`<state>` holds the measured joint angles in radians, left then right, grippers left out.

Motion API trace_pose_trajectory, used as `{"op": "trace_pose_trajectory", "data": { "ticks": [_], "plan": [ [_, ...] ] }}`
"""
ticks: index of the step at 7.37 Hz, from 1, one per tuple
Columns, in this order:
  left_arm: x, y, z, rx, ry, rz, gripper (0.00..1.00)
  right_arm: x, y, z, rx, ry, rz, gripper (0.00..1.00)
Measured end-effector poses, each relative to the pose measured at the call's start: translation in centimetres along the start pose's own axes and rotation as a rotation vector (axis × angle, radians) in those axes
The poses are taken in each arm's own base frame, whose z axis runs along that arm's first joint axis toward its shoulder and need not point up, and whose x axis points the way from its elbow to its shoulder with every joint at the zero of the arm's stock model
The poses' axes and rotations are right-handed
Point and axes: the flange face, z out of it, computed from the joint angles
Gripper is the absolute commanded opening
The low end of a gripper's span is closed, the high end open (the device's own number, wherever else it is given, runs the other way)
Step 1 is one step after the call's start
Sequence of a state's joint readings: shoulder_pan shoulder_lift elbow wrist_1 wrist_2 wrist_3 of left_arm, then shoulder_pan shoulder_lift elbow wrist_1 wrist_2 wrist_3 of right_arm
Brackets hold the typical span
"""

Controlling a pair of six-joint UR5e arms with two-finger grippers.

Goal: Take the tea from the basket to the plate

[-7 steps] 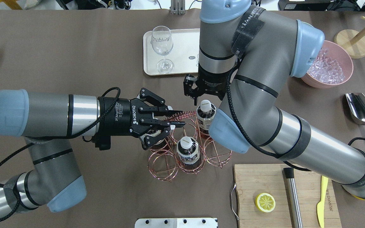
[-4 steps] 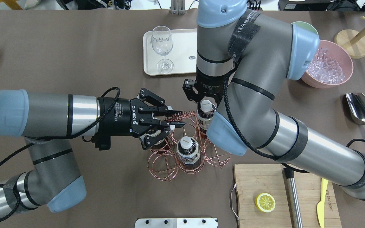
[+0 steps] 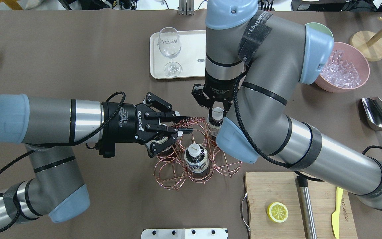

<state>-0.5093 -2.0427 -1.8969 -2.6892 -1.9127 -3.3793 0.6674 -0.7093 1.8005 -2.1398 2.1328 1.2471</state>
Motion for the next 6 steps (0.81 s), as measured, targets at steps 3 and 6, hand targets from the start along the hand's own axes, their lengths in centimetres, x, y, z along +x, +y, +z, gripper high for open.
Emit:
{"op": "trace_pose_trajectory", "data": {
  "ticks": [3,6],
  "plan": [
    [0.0,-0.1,0.0,0.001,-0.002,0.0,0.0,0.0,0.2,-0.3,0.004,-0.009,-0.006,0.0],
    [0.0,-0.1,-0.1,0.003,-0.004,-0.001,0.0,1.0,1.1,-1.2,0.011,-0.028,-0.026,0.0]
  ]
}}
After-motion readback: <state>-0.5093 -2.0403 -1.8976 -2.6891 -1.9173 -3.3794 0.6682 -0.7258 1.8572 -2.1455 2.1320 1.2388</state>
